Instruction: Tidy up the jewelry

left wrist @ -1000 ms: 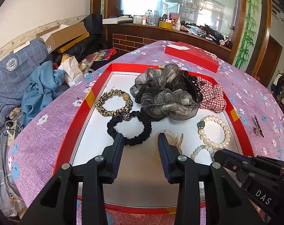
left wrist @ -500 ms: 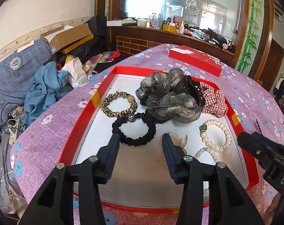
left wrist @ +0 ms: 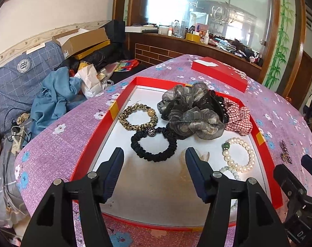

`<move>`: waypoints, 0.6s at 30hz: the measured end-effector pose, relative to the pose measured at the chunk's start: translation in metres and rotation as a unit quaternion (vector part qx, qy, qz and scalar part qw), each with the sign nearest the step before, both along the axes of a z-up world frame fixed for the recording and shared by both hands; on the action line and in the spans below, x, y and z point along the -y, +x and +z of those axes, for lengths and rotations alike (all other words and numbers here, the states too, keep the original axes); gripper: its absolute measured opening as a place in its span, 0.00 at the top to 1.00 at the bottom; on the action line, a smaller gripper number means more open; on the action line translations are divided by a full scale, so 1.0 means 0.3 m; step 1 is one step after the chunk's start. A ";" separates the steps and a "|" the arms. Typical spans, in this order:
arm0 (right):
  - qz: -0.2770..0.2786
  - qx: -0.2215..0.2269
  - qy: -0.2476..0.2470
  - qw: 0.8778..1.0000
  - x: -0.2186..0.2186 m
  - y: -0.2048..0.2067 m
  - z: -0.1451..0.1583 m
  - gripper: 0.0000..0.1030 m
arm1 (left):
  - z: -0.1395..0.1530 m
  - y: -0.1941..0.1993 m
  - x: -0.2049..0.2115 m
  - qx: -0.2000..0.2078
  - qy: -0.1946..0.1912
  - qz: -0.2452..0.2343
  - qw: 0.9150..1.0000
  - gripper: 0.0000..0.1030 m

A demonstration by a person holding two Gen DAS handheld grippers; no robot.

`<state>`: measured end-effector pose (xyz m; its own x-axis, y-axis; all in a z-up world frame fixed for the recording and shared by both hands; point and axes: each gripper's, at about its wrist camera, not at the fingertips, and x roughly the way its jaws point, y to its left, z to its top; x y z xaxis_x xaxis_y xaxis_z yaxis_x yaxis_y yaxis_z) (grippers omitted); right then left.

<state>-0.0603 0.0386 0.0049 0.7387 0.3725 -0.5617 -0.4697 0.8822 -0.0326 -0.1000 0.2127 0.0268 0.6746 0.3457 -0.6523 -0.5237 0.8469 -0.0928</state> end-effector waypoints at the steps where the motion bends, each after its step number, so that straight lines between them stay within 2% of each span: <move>1: -0.001 0.000 0.000 1.000 -0.002 -0.002 -0.001 0.10 | 0.001 -0.001 0.000 0.000 0.001 0.003 1.000 0.41; 18: 0.005 -0.018 -0.005 1.000 -0.002 -0.014 -0.022 0.09 | -0.005 -0.004 0.003 -0.013 0.005 0.028 1.000 0.41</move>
